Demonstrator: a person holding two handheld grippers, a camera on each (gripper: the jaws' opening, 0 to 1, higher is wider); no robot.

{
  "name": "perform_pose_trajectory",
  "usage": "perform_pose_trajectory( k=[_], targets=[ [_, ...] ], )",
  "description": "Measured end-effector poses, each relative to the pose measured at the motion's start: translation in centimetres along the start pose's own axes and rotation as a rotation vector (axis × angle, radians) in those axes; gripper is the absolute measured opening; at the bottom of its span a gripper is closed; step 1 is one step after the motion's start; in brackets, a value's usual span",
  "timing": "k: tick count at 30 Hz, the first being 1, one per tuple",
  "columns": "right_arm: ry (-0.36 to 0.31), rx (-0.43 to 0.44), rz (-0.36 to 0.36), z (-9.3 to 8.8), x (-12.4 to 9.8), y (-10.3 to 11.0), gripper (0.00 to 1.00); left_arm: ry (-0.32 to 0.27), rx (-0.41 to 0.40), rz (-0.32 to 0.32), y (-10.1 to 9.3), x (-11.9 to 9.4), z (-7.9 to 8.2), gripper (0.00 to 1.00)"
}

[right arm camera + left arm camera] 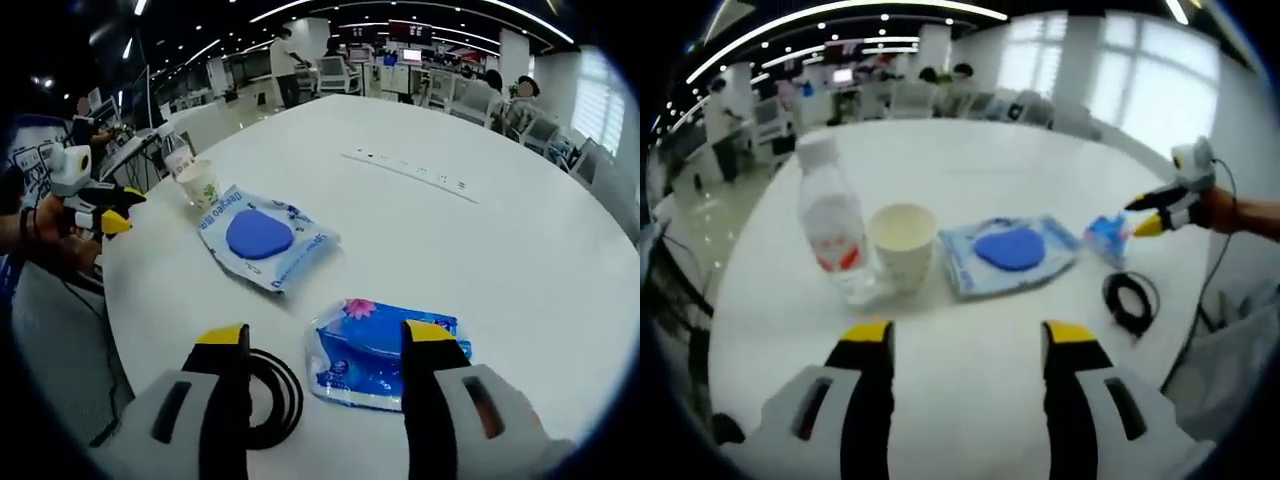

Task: Arrange the tabletop items into an orderly group along one side of the table until the central work area is clear of visible clutter.

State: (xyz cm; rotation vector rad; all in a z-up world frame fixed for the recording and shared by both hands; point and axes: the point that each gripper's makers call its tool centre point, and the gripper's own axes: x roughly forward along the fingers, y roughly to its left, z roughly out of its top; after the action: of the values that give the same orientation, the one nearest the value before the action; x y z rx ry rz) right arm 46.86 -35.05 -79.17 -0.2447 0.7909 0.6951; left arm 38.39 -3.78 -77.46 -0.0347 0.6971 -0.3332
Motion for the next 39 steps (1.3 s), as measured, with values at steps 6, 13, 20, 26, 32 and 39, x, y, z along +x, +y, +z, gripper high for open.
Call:
perform_pose_trajectory(
  k=[6, 13, 20, 26, 32, 39],
  targets=[
    [0.019, -0.002, -0.034, -0.4, -0.4, -2.2, 0.60, -0.004, 0.030, -0.022, -1.0, -0.9, -0.3, 0.54],
    [0.102, -0.026, -0.070, -2.8, 0.3, -5.5, 0.60, -0.017, 0.057, -0.036, -2.2, -3.3, -0.5, 0.54],
    [0.165, -0.054, -0.088, -4.4, 0.9, -6.6, 0.60, -0.028, 0.048, -0.020, -2.5, -4.8, -0.8, 0.52],
    [0.197, -0.033, -0.103, -5.6, 1.6, -7.7, 0.57, -0.030, 0.019, 0.004, -2.3, -4.9, -1.0, 0.52],
    [0.221, -0.023, -0.101, -6.3, 2.3, -8.2, 0.47, -0.037, 0.003, 0.017, -2.5, -5.0, -1.0, 0.51],
    [0.213, -0.015, -0.105, -6.2, 2.6, -8.4, 0.35, -0.033, -0.024, 0.024, -2.7, -4.8, -1.3, 0.49]
  ],
)
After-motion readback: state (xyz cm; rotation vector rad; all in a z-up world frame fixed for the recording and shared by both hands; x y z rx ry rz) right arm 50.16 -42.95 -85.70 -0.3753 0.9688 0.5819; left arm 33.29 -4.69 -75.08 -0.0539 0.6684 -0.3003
